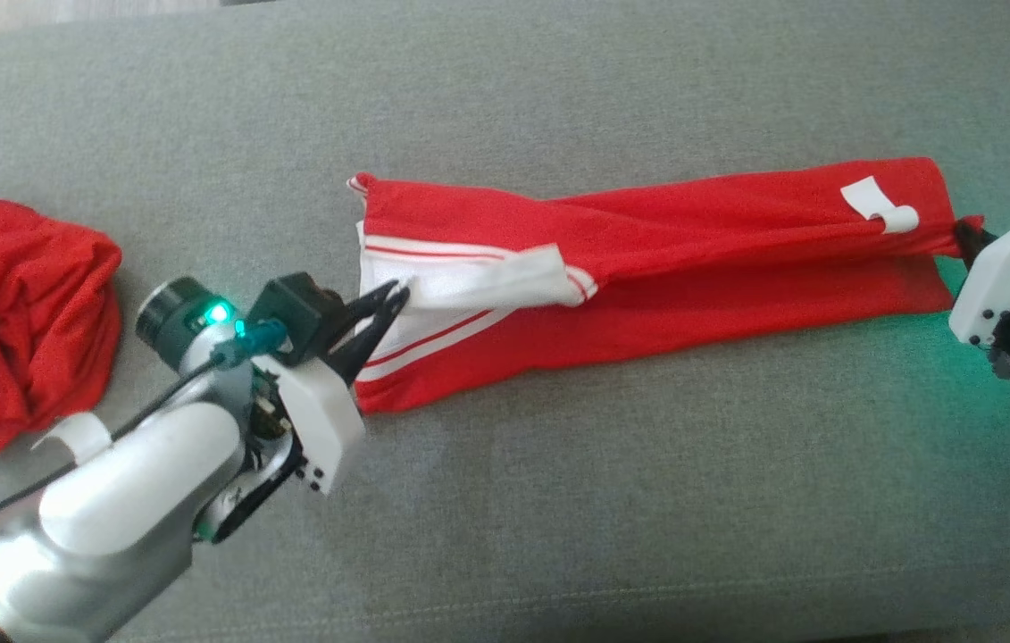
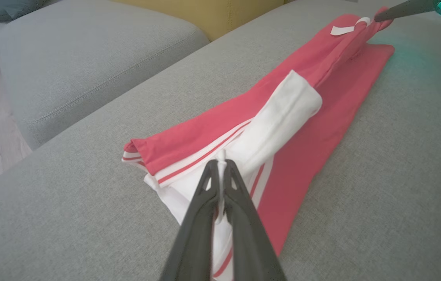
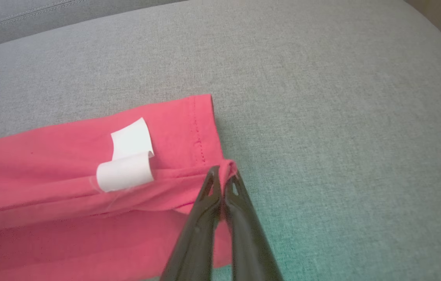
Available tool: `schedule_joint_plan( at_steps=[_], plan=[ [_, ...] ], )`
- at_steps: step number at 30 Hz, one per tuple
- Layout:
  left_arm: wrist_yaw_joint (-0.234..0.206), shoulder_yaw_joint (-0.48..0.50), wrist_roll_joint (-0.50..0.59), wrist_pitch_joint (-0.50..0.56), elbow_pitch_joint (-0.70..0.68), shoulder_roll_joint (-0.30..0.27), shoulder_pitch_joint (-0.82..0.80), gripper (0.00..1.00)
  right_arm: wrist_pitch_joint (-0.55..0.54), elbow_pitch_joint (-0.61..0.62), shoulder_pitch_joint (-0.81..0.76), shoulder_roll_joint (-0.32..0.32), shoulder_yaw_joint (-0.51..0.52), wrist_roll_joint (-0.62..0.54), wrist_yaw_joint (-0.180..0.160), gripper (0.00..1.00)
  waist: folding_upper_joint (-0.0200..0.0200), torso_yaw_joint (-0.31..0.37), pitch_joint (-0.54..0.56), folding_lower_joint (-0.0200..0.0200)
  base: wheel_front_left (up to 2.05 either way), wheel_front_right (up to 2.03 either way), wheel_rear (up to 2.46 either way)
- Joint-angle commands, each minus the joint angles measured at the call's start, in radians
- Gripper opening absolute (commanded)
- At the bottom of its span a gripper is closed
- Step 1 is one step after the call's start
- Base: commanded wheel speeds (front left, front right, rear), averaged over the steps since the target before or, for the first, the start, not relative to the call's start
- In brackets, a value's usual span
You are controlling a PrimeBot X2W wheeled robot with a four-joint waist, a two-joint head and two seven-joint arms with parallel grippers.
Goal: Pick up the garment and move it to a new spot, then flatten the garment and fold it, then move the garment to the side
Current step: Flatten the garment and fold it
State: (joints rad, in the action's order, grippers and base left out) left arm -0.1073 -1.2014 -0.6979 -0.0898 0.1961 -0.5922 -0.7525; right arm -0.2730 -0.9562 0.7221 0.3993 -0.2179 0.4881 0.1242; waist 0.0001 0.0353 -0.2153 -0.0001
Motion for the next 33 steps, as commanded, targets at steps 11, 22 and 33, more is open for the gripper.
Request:
schedule_joint_plan(
  at_steps=[11,22,33],
  plan=[
    [-0.024,0.024,-0.046,0.012,0.003,-0.012,0.018,0.00,-0.147,0.163,-0.092,0.064,-0.043,0.040,0.007,0.00,-0.0001,0.022,0.013,0.0001,0.00,0.00,0.00],
    [-0.040,0.034,-0.079,-0.042,0.085,0.055,0.055,1.00,-0.172,0.220,-0.152,0.066,0.011,0.005,0.007,1.00,-0.0001,0.015,0.023,0.0001,0.00,0.00,0.00],
    [-0.141,0.233,-0.168,-0.164,0.094,0.094,0.100,1.00,0.059,0.379,-0.193,-0.025,0.093,-0.055,0.007,1.00,-0.0001,0.002,0.069,0.0001,0.00,0.00,0.00]
  ],
)
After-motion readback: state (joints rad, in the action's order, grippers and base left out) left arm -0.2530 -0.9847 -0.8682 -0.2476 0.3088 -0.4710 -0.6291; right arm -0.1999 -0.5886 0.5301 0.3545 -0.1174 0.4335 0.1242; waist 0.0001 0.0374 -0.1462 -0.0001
